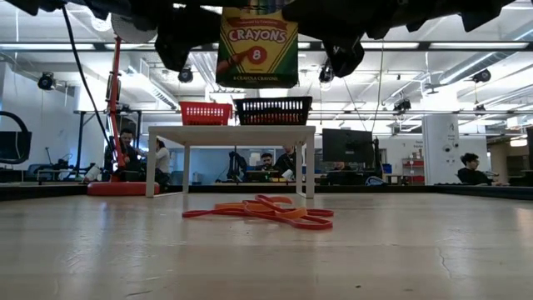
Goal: Pick & Place Office Desk Supplies
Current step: Put the yellow crayon box into the red bin on the shelf, then adjust the red bin on the shelf
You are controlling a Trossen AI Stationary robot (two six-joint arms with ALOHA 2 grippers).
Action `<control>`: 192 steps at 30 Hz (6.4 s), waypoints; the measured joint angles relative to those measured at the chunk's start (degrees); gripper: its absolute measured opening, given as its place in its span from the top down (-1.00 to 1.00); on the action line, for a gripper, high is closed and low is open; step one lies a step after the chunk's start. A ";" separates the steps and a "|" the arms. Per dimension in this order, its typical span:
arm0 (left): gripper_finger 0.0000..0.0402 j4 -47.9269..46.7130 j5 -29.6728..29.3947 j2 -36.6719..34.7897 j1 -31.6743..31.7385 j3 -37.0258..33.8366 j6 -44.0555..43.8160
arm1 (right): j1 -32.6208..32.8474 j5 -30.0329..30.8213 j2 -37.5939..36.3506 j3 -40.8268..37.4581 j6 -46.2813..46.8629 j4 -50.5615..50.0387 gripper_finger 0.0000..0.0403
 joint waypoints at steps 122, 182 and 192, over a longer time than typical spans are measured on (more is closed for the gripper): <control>0.23 -48.92 38.56 -23.19 69.48 7.20 -0.54 | 1.51 7.51 2.05 -0.44 -1.53 -2.93 0.62; 0.96 -57.08 3.04 -22.64 64.79 8.36 8.52 | 1.27 7.53 2.05 -0.44 -1.35 -2.71 0.68; 0.96 -52.85 6.59 -18.98 66.67 8.36 10.32 | 1.27 7.53 2.08 -0.42 -1.35 -2.64 0.68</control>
